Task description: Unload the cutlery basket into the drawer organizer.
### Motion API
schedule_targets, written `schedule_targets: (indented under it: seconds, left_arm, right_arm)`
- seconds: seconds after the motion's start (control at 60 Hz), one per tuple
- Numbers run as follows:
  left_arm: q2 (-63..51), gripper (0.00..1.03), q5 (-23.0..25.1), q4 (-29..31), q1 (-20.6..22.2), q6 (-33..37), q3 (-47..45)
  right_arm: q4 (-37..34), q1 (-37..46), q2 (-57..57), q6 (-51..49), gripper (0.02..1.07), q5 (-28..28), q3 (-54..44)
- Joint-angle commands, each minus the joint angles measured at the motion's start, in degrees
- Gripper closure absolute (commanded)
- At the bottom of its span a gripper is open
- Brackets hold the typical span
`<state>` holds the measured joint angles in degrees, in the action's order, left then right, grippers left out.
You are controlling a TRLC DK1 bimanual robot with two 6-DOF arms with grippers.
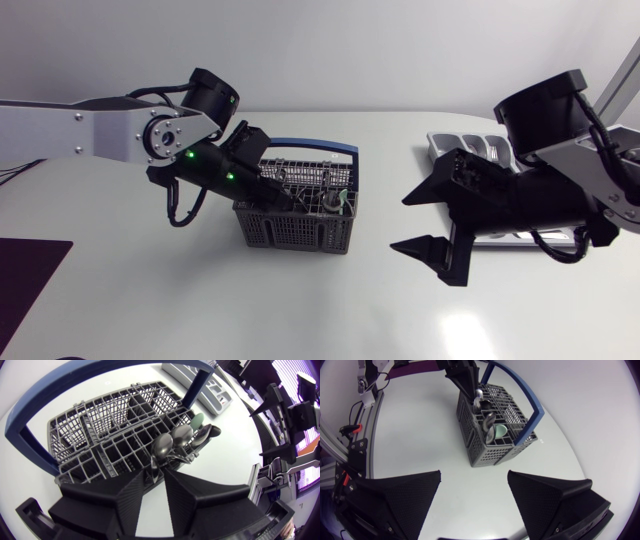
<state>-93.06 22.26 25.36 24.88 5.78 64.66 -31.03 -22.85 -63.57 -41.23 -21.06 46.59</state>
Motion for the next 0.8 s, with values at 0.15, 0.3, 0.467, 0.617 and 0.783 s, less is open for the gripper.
schedule_targets:
  seconds: [0.15, 0.3, 0.467, 0.617, 0.783]
  left_arm:
    - [-1.25, 0.78, 0.59, -0.23, -0.45, -0.86, 1.34]
    - [-1.25, 0.79, 0.68, -0.23, -0.36, -0.86, 1.34]
    - [-1.25, 0.79, 0.85, -0.23, -0.27, -1.04, 1.43]
    - [-1.51, 0.84, 1.73, -0.23, -0.45, -1.56, 1.61]
    - [-1.43, 0.91, 1.82, -0.23, -0.54, -1.83, 1.61]
  right_arm:
    - [2.9, -4.04, -2.7, 8.89, 0.11, -0.91, 2.02]
    - [3.78, -6.42, -3.58, 10.47, 0.11, -0.83, 1.84]
    - [4.48, -7.91, -3.93, 11.35, 0.11, -0.83, 1.66]
    - [4.92, -9.05, -4.28, 11.88, 0.11, -0.65, 1.4]
    - [5.01, -9.49, -4.37, 12.05, 0.11, -0.47, 1.49]
